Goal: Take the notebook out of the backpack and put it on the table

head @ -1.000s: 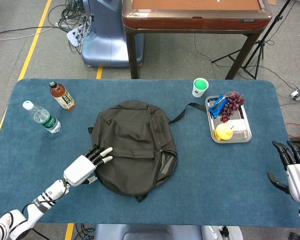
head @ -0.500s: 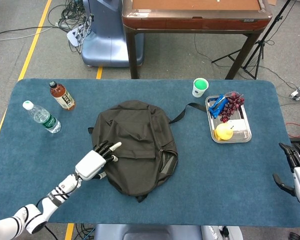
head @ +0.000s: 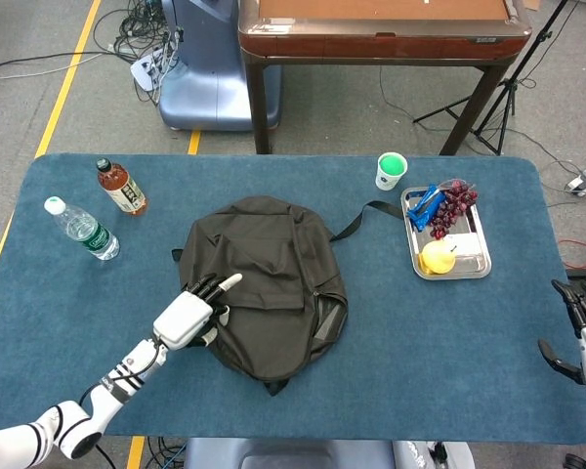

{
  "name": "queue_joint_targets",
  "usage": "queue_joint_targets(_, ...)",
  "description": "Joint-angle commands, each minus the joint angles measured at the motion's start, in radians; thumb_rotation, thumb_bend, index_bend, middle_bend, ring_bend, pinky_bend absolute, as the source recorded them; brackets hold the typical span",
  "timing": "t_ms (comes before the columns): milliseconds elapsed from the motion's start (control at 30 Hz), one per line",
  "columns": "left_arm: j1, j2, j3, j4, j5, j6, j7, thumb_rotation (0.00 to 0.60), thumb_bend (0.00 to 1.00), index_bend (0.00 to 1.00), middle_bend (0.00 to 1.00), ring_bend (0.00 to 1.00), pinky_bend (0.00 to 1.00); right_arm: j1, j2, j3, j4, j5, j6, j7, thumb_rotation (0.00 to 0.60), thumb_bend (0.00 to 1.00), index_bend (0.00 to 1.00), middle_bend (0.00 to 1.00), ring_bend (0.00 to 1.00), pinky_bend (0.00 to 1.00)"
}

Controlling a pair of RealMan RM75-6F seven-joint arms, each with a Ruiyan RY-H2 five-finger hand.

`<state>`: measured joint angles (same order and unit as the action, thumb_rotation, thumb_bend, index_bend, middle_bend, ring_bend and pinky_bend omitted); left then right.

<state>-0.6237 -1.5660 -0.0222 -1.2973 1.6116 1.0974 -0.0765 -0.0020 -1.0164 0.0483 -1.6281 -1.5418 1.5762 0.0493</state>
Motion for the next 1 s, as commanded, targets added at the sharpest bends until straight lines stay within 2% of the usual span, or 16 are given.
queue_joint_targets(33, 0.005, 0.006, -0.027, -0.04, -0.043, -0.003, -0.01, 0.6, 0.56, 0.67, 0.05, 0.01, 0.0, 0.0, 0.0, -0.001, 0.002, -0.003, 0.0, 0.003, 0.6, 0.3, 0.11, 0.18, 0.07, 0.11)
queue_joint_targets(200, 0.013, 0.015, -0.064, -0.084, -0.095, 0.012, -0.016, 0.6, 0.57, 0.69, 0.16, 0.09, 0.01, 0.003, -0.001, -0.004, 0.007, -0.013, -0.004, 0.008, 0.6, 0.3, 0.11, 0.18, 0.07, 0.11)
queue_joint_targets(467, -0.006, 0.043, -0.114, -0.153, -0.154, -0.01, -0.02, 0.6, 0.57, 0.7, 0.65, 0.52, 0.22, 0.013, -0.005, -0.007, 0.01, -0.025, -0.017, 0.012, 0.6, 0.3, 0.11, 0.18, 0.07, 0.11)
queue_joint_targets(533, -0.014, 0.051, -0.128, -0.172, -0.177, -0.026, -0.025, 0.6, 0.57, 0.7, 0.71, 0.58, 0.26, 0.017, -0.002, -0.01, 0.008, -0.031, -0.026, 0.012, 0.6, 0.3, 0.11, 0.18, 0.07, 0.12)
queue_joint_targets(667, -0.03, 0.051, -0.159, -0.187, -0.222, -0.046, -0.02, 0.6, 0.57, 0.7, 0.77, 0.65, 0.39, 0.028, 0.004, -0.015, 0.0, -0.049, -0.036, 0.01, 0.6, 0.3, 0.11, 0.18, 0.07, 0.14)
queue_joint_targets(1000, -0.084, 0.035, -0.252, -0.216, -0.406, -0.112, 0.068, 0.6, 0.57, 0.7, 0.81, 0.67, 0.41, 0.085, 0.016, -0.054, -0.037, -0.155, -0.105, 0.039, 0.6, 0.3, 0.11, 0.18, 0.07, 0.15)
